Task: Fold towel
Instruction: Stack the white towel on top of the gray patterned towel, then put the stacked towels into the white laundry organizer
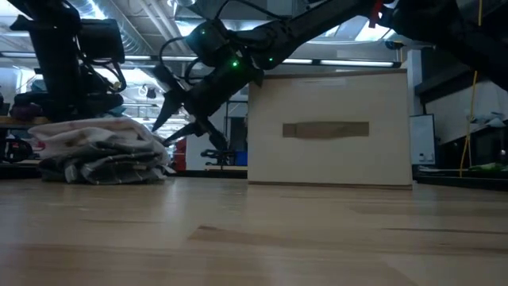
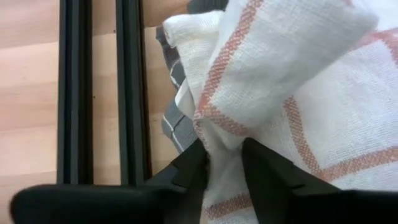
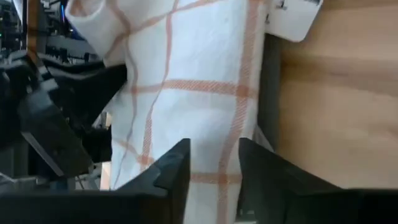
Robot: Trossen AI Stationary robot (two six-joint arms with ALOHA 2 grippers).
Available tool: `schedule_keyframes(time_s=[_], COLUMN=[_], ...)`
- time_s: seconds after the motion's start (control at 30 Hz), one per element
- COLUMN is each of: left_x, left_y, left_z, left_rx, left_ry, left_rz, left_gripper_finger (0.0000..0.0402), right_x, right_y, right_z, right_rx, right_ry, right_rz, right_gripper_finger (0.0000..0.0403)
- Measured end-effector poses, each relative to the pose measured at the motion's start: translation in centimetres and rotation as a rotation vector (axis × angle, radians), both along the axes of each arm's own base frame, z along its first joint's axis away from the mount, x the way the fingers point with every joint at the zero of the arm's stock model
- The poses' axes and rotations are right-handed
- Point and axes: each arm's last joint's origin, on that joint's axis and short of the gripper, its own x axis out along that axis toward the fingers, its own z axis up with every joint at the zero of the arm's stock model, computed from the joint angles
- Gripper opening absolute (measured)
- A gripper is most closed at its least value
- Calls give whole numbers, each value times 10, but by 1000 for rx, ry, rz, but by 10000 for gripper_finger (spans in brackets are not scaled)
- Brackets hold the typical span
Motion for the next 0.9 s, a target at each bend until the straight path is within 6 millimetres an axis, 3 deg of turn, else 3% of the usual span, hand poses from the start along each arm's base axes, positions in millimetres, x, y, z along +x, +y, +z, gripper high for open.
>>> schedule_keyframes(time_s=[0.17, 0.3, 0.53, 0.9], left_x=[-1, -3, -1, 7], left_y=[2, 4, 6, 14], left_z=[0, 0, 7, 49], left_rx=[1, 0, 4, 172], left_ry=[-25, -34, 5, -36], left_rz=[54, 88, 5, 0], left_gripper_finger=[136, 159, 170, 171], right_x=[1, 6, 16, 17], right_y=[1, 7, 19, 17], right_z=[0, 6, 27, 15], right_rx=[9, -45, -144, -149], right_ry=[-10, -85, -299, -261], right_rz=[21, -19, -139, -159], right_gripper_finger=[176, 187, 170, 133])
